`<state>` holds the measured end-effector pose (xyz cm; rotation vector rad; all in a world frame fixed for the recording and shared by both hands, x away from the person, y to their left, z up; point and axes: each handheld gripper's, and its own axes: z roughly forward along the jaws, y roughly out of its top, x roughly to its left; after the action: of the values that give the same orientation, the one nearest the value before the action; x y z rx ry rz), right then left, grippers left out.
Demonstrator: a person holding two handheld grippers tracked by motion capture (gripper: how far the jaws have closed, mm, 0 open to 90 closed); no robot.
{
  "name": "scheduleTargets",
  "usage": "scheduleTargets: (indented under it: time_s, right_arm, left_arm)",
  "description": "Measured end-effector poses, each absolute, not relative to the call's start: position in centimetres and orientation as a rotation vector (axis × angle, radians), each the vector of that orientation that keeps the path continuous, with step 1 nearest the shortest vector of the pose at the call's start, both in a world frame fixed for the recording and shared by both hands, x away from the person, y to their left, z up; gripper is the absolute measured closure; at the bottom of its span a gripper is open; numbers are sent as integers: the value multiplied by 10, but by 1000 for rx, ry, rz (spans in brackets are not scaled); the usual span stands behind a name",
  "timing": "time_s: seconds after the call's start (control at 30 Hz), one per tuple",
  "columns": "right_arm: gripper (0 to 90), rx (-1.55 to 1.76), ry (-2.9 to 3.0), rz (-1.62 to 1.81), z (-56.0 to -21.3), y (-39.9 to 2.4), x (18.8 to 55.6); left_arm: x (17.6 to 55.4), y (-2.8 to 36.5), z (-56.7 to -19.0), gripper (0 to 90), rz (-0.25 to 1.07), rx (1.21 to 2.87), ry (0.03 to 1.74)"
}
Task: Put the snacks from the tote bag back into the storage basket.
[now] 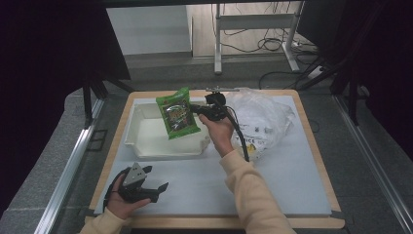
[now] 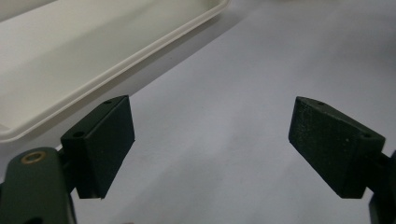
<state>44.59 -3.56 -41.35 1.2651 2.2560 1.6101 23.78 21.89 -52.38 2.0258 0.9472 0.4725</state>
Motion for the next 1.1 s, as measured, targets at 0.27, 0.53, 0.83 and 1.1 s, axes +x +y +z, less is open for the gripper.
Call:
scheduleTargets:
  time_s: [0.27,0.53,0.83,1.1]
  right_arm:
    - [899,1265,2278,1607,-417,-27,447]
    - [899,1257,2290,1610,-422,-16,448]
    - [899,1261,2316,1609,-428,-3,450]
    - [899,1258,2339,1605,-430,6,453]
  left_arm:
    - [238,219,-524,145,473,2027,947]
    - [237,218,-523,145,473,2026,945]
    - [237,216,-523,145,468,2031,938]
    - [237,218,-523,145,470,2026,941]
